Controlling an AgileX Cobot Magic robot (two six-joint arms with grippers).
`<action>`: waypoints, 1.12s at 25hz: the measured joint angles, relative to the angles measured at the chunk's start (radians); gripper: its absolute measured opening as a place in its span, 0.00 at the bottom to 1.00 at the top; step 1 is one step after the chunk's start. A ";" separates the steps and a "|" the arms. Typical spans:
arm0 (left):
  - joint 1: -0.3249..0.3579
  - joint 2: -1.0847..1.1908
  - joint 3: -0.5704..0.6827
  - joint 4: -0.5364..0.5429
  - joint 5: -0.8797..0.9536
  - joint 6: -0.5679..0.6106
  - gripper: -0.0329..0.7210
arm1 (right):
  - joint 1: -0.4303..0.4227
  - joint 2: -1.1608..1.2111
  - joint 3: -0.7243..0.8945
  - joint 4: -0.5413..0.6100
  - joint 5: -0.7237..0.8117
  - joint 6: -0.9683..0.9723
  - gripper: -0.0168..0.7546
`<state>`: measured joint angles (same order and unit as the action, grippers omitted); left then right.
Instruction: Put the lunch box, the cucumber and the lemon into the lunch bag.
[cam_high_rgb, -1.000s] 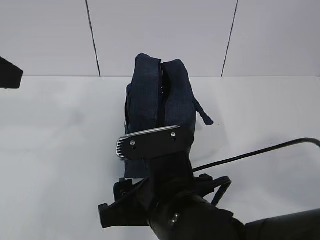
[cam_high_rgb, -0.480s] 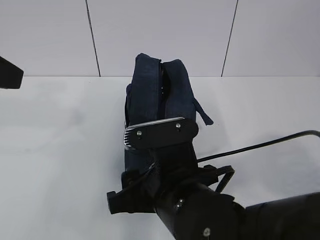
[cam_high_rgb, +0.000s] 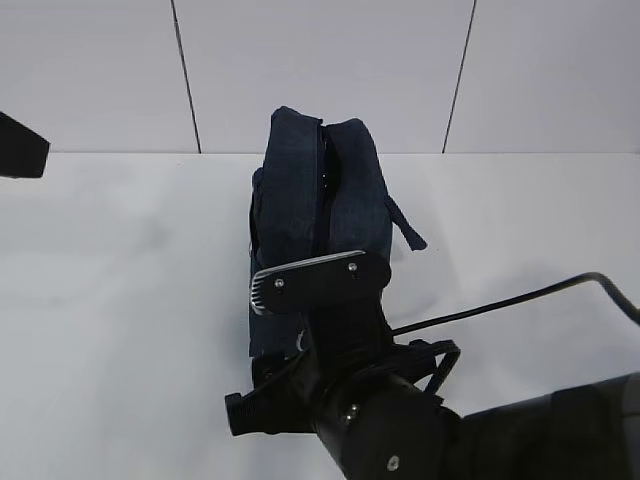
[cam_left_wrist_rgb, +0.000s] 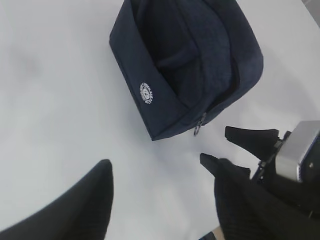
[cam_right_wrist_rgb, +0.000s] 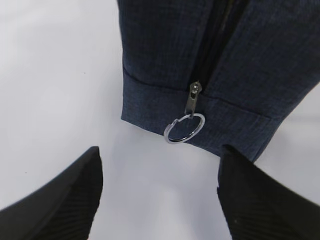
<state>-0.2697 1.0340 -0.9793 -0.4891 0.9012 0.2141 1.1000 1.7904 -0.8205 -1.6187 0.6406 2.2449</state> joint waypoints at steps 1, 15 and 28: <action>-0.006 0.000 0.000 0.000 -0.002 0.000 0.64 | -0.005 0.003 0.000 -0.002 -0.002 0.000 0.75; -0.013 0.000 0.000 -0.006 0.003 0.000 0.64 | -0.053 0.026 -0.060 0.002 -0.053 0.007 0.75; -0.013 0.000 0.000 -0.016 0.004 0.000 0.64 | -0.106 0.026 -0.060 0.034 -0.122 -0.014 0.75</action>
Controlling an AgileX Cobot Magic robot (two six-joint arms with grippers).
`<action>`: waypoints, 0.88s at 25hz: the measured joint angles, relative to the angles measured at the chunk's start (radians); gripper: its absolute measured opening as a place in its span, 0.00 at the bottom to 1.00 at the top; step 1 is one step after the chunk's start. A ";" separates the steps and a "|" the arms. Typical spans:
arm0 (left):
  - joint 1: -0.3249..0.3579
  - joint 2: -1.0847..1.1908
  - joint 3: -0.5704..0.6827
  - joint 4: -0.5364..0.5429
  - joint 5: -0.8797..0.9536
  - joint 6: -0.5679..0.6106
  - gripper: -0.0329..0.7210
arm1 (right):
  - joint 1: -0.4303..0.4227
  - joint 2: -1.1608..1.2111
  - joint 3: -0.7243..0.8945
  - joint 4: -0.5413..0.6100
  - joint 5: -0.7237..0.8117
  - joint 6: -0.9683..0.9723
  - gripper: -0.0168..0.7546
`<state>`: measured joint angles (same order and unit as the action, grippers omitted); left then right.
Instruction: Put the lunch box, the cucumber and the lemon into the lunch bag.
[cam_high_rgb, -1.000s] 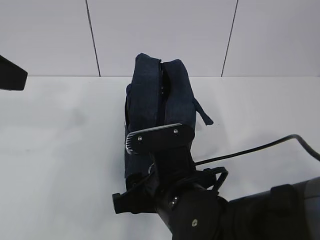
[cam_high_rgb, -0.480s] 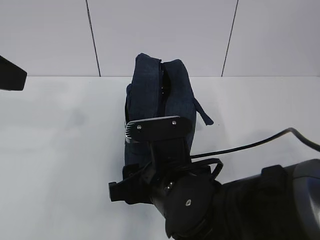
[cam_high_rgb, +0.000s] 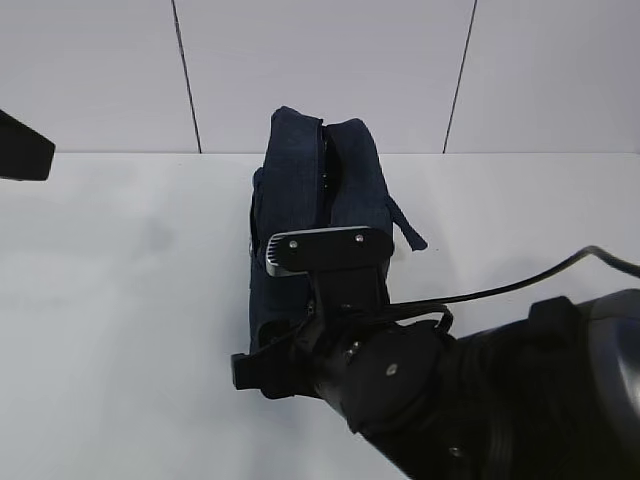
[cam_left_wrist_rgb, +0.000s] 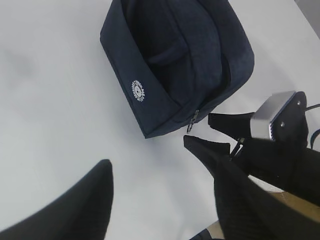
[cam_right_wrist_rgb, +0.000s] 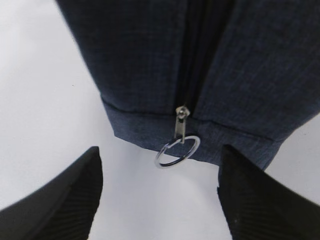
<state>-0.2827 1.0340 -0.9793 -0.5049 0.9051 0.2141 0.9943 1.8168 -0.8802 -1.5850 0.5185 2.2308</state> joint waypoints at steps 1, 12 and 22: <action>0.000 0.000 0.000 0.000 0.000 0.000 0.64 | -0.009 0.000 0.000 -0.005 -0.018 -0.007 0.75; 0.000 0.000 0.000 -0.002 0.000 0.000 0.64 | -0.053 0.000 0.000 -0.061 -0.108 -0.024 0.67; 0.000 0.000 0.000 -0.005 0.000 0.000 0.64 | -0.086 0.000 0.000 -0.118 -0.189 -0.027 0.53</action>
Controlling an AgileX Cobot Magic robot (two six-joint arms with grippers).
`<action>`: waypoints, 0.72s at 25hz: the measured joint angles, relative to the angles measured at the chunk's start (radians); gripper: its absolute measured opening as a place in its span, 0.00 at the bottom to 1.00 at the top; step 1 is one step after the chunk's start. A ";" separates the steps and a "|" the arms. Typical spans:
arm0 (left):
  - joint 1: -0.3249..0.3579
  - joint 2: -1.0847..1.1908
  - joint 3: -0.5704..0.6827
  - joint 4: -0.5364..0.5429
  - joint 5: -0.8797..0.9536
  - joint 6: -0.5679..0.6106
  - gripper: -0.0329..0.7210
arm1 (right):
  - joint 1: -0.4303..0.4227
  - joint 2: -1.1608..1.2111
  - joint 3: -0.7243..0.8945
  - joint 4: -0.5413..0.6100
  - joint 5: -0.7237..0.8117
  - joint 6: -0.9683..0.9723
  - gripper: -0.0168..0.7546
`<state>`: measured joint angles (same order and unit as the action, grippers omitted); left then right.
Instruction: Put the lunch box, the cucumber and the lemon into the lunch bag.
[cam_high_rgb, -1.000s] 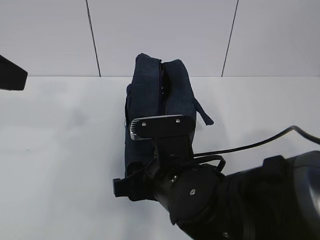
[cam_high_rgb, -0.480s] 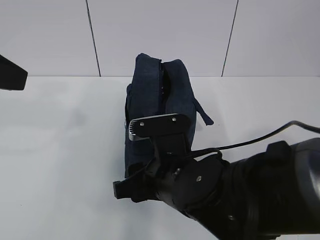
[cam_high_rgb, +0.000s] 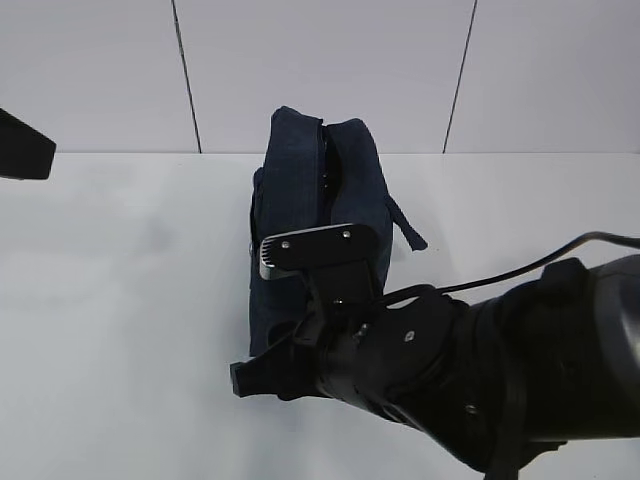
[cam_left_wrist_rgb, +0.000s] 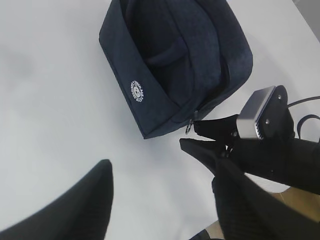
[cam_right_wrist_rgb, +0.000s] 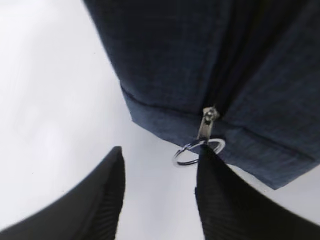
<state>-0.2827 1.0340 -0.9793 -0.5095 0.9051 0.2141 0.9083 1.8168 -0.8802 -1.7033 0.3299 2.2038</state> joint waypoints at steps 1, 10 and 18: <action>0.000 0.000 0.000 0.000 0.000 0.000 0.64 | 0.000 0.000 0.000 -0.002 -0.004 0.000 0.50; 0.000 0.000 0.000 -0.002 0.000 0.000 0.64 | -0.024 0.004 0.000 -0.009 -0.019 0.000 0.16; 0.000 0.000 0.000 -0.005 0.000 0.000 0.64 | -0.029 0.006 0.000 -0.011 -0.061 -0.014 0.05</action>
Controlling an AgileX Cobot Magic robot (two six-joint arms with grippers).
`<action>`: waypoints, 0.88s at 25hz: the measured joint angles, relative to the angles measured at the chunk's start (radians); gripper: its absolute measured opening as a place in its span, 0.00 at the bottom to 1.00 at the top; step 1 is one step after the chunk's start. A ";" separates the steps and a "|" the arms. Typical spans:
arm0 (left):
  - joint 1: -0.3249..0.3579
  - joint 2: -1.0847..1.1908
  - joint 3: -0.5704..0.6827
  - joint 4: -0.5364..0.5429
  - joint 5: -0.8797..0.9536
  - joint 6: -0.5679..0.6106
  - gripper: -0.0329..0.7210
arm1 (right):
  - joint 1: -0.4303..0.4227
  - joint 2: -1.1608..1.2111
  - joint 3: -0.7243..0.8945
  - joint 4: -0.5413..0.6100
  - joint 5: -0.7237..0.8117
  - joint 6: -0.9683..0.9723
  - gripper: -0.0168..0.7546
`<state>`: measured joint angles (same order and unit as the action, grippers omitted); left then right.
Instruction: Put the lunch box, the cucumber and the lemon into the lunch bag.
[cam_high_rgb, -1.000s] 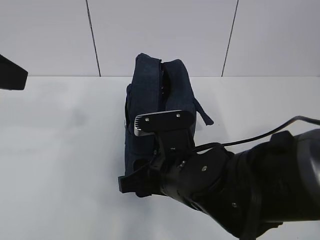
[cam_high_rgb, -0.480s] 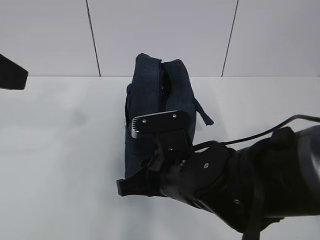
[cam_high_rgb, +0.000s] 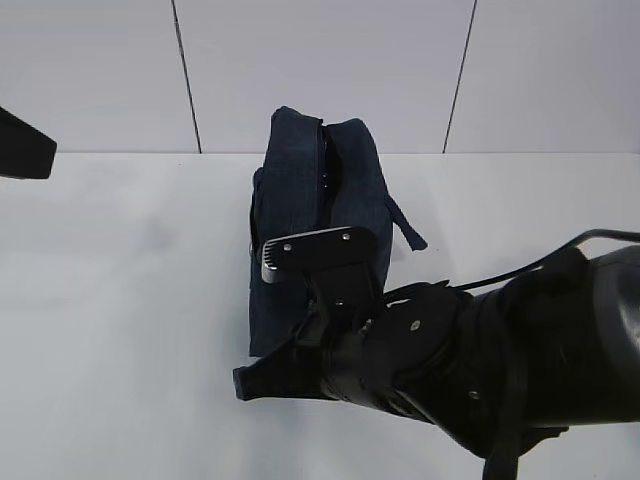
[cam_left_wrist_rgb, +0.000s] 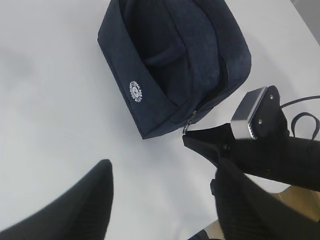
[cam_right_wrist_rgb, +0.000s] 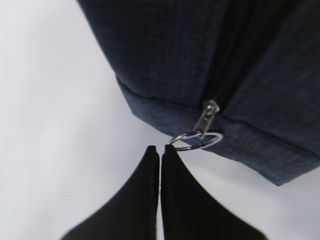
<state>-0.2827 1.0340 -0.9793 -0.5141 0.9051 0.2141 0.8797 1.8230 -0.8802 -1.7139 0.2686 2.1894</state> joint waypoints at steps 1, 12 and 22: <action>0.000 0.000 0.000 0.000 0.000 0.000 0.64 | 0.000 0.000 0.000 0.000 -0.010 -0.007 0.05; 0.000 0.000 0.000 -0.002 0.000 0.000 0.64 | 0.000 0.001 0.000 -0.004 -0.027 -0.177 0.05; 0.000 0.000 0.000 -0.002 0.000 0.000 0.64 | 0.000 0.002 0.027 -0.003 0.041 -0.310 0.05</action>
<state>-0.2827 1.0340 -0.9793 -0.5165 0.9051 0.2141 0.8797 1.8252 -0.8532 -1.7171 0.3100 1.8791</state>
